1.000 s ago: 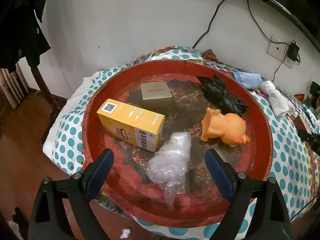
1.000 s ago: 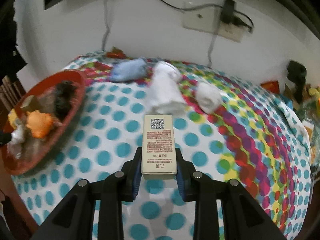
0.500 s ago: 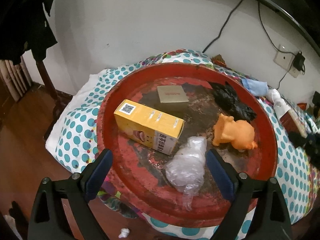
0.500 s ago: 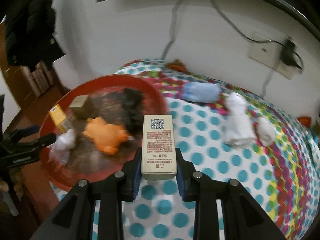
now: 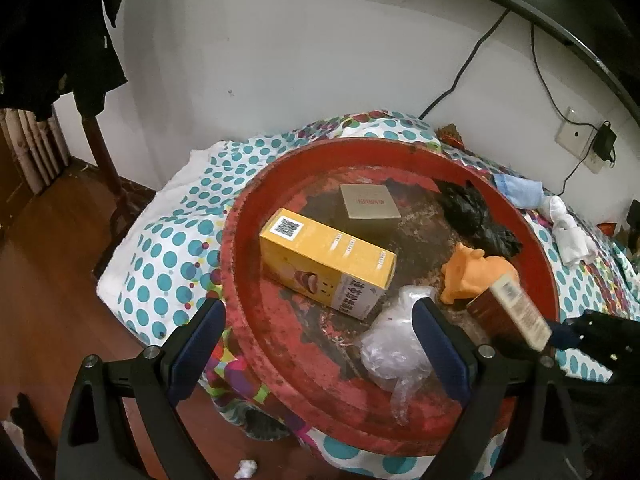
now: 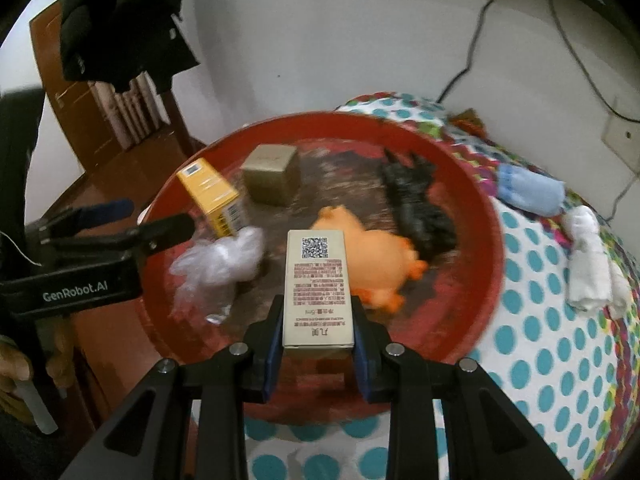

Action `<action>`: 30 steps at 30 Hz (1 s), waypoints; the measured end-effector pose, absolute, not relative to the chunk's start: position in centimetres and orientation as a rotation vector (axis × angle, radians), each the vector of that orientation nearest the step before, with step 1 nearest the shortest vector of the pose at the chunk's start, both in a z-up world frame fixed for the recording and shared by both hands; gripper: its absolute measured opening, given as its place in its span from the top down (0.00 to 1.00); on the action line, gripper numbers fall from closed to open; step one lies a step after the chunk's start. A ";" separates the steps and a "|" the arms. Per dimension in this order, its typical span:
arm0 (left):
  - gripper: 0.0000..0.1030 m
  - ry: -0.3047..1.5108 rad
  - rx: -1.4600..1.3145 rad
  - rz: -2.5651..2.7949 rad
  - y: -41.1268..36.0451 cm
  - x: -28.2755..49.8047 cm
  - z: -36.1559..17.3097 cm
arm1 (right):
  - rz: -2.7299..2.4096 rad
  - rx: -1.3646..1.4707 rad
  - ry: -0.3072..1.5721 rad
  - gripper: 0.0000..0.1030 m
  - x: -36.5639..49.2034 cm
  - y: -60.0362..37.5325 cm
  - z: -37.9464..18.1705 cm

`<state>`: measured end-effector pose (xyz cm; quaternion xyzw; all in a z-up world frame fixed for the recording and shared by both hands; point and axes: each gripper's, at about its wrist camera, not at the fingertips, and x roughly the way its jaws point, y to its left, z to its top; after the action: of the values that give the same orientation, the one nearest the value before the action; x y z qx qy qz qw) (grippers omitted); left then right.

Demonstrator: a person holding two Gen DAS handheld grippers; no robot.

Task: Organize objects
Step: 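Carry the cream box in the right gripper over the tray and lower it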

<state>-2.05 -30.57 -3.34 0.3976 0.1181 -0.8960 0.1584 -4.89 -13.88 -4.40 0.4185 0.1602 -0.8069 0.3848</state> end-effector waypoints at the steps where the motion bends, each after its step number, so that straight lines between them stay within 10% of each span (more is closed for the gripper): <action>1: 0.10 0.337 1.138 -2.557 -30.7 -2.1 -3.4 | -2.050 1.069 0.414 0.71 -4.9 -14.2 -4.6; 30: 0.07 0.368 1.115 -2.506 -32.9 -1.6 -3.6 | -2.063 1.085 0.510 0.69 -6.0 -19.5 -7.1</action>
<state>-1.57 -32.87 -3.62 0.3960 0.1305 -0.8897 0.1858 -5.96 -19.46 -7.15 0.4226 0.1988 -0.8036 0.3689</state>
